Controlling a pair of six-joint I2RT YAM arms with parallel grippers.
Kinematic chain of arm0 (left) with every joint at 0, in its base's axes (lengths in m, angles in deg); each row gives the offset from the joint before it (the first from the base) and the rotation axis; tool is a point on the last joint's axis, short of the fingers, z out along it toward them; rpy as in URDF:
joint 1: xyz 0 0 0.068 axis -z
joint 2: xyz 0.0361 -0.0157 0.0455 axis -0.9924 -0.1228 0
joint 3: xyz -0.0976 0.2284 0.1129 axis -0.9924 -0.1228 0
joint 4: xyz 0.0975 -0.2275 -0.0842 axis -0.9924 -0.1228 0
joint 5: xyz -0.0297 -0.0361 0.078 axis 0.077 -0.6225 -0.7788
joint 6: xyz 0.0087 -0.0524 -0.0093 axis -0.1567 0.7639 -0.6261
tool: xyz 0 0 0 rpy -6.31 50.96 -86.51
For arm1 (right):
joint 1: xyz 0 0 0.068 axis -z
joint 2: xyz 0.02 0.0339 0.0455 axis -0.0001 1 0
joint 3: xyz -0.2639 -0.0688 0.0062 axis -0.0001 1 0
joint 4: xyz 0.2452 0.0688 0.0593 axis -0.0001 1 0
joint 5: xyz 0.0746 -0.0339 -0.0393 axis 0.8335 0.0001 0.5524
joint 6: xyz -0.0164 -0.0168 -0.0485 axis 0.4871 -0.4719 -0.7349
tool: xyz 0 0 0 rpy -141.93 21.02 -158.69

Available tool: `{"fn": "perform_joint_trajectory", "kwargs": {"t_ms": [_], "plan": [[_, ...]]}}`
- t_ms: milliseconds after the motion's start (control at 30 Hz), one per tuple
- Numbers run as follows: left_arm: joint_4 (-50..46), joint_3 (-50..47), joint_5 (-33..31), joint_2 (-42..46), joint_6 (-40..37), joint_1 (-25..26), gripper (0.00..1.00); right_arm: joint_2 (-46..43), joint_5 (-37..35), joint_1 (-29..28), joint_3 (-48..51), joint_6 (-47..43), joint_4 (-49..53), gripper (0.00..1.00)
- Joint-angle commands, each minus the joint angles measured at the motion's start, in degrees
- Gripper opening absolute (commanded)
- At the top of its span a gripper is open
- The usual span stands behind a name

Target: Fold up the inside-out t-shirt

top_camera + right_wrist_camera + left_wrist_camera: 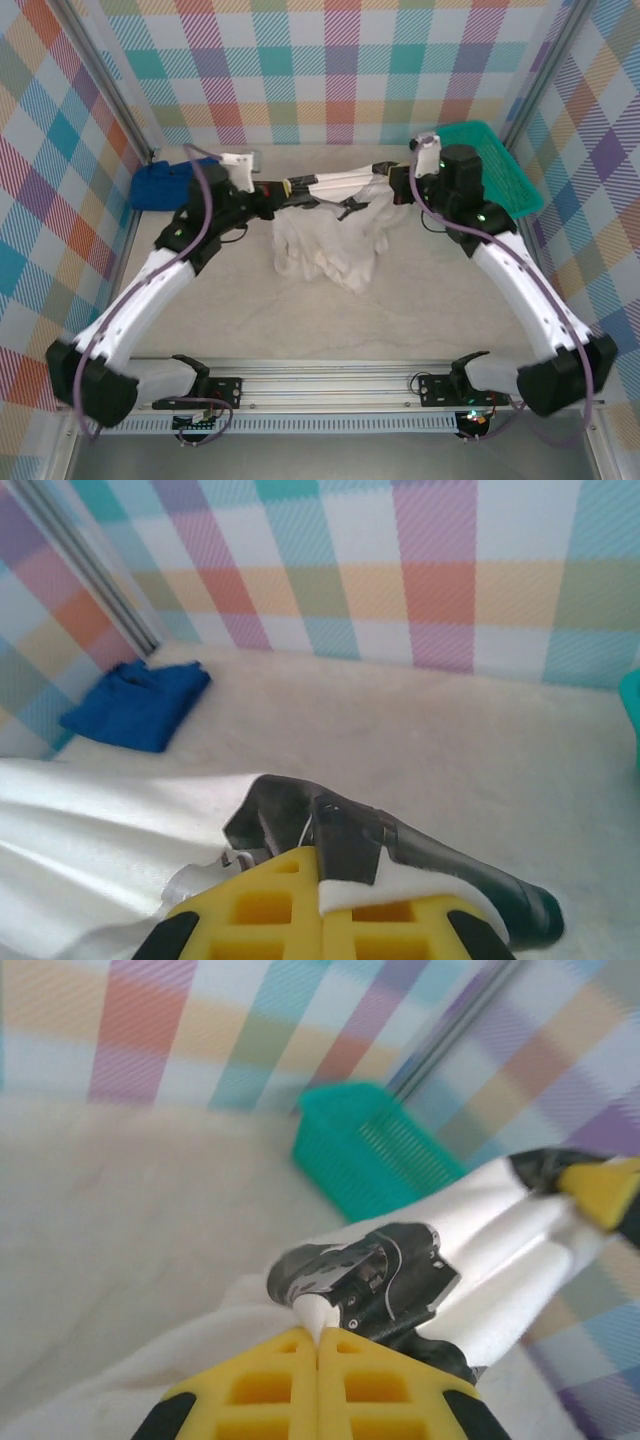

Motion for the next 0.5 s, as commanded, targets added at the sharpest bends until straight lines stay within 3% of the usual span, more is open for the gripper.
{"fn": "perform_joint_trajectory", "kwargs": {"t_ms": [0, 100, 200, 300, 367, 467], "plan": [[2.8, -8.5, 3.9, 6.6, -1.5, 2.4, 0.0, -7.9, -3.7, 0.9, 9.7, 1.8, 4.2, 0.03], [0.6, -14.9, 5.5, 7.5, -4.3, 9.0, 0.02, -13.0, -7.7, 0.9, 19.3, 6.9, 9.9, 0.08], [-5.1, -17.8, 4.0, 2.5, -7.8, 16.1, 0.33, -15.7, -9.6, 0.9, 28.2, 11.3, 14.3, 0.3], [-12.7, -16.5, 2.8, -0.4, -9.0, 18.4, 0.46, -17.1, -6.0, 0.6, 30.3, 11.4, 13.8, 0.4], [-13.8, -17.0, -2.1, 1.6, -8.6, 18.4, 0.5, -17.5, -2.0, -0.8, 30.3, 9.6, 8.9, 0.45], [-14.6, -18.3, -15.4, 5.6, -3.7, 16.6, 0.65, -12.6, 3.9, -4.9, 28.9, 7.1, -0.9, 0.52]]}}
